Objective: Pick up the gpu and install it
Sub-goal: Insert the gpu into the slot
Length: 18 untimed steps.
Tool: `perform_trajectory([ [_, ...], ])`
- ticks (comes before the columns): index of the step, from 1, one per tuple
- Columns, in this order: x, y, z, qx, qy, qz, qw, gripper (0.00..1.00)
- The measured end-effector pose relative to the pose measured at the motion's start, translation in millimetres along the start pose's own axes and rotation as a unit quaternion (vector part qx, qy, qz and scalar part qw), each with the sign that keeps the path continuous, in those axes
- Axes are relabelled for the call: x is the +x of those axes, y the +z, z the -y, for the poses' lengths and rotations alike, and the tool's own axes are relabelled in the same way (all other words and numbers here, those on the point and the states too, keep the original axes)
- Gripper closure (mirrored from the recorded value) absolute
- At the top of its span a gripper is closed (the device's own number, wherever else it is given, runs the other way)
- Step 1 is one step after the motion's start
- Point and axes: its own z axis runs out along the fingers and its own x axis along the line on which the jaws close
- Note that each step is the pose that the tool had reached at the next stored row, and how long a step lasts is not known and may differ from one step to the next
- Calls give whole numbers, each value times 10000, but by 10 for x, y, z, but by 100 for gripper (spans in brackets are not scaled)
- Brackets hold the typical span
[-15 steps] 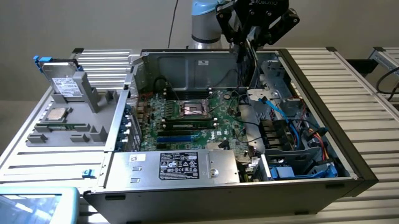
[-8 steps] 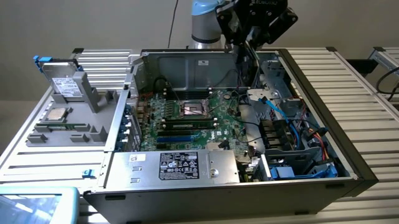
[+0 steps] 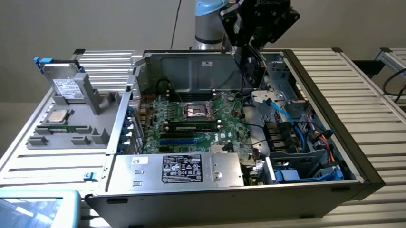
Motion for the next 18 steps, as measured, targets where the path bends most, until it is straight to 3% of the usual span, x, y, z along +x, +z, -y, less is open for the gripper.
perform_trajectory([
  [5, 0, 0, 1, 0, -450, -66, 9990, 71],
  [9, 0, 1, 1, 10, -813, -123, 9966, 71],
  [13, 0, 2, 1, 24, -1166, -179, 9930, 71],
  [18, 0, 7, 2, 41, -1614, -249, 9866, 71],
])
